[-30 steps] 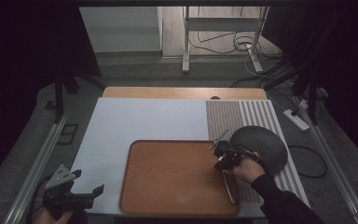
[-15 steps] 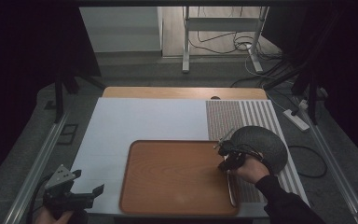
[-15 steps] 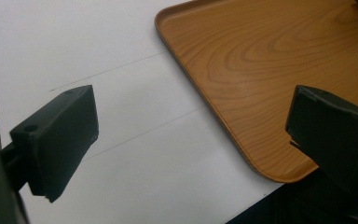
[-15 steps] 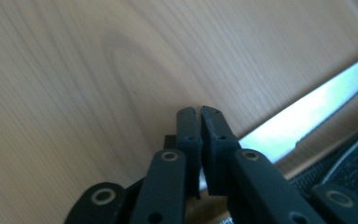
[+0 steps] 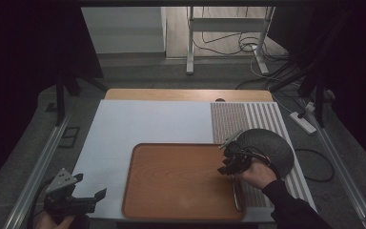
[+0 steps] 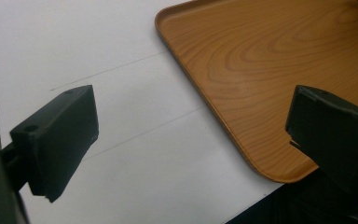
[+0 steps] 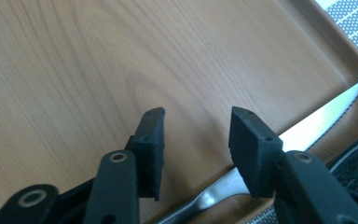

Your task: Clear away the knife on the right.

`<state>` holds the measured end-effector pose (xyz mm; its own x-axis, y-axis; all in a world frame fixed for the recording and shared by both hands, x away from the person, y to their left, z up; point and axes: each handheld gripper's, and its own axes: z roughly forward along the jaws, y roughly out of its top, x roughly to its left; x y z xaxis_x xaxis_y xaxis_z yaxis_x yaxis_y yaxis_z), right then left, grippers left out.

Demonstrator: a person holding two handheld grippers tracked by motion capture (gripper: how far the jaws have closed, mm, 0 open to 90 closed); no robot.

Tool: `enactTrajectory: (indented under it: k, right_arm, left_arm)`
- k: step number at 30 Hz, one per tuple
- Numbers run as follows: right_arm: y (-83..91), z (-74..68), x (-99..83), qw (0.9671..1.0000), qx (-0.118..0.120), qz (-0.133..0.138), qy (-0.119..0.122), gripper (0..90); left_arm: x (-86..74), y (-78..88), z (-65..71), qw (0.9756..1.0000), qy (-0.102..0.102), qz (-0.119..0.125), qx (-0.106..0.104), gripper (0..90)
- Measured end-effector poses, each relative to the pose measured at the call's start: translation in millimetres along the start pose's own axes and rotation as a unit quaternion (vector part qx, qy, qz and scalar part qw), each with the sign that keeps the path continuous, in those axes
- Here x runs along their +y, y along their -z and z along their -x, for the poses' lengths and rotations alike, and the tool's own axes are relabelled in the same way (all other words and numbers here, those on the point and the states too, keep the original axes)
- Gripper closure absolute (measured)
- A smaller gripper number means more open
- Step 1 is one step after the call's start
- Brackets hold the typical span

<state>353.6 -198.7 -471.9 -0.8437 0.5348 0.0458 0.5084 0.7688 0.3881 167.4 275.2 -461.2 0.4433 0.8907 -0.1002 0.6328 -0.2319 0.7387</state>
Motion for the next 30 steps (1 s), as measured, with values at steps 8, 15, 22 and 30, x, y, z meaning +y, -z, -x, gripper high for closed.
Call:
enactTrajectory:
  k: [8,15,22,30]
  right_arm:
    - [8.6,-3.3,-1.4,0.9994,-0.007,0.026,-0.020,32.1]
    - [16.4,-2.2,-7.8,0.9979,-0.028,0.051,-0.027,18.4]
    - [18.9,2.6,-18.3,0.9967,-0.030,0.064,-0.039,6.4]
    - [22.9,5.9,-26.7,0.9940,-0.040,0.087,-0.053,0.0]
  left_arm:
    - [0.0,0.0,-0.1,1.0000,0.000,0.000,0.000,3.6]
    - [0.0,0.0,-0.1,1.0000,0.001,0.000,0.000,3.6]
    - [0.0,0.0,0.0,1.0000,0.000,0.000,0.000,3.6]
    - [0.0,0.0,0.0,1.0000,0.001,0.000,0.000,3.6]
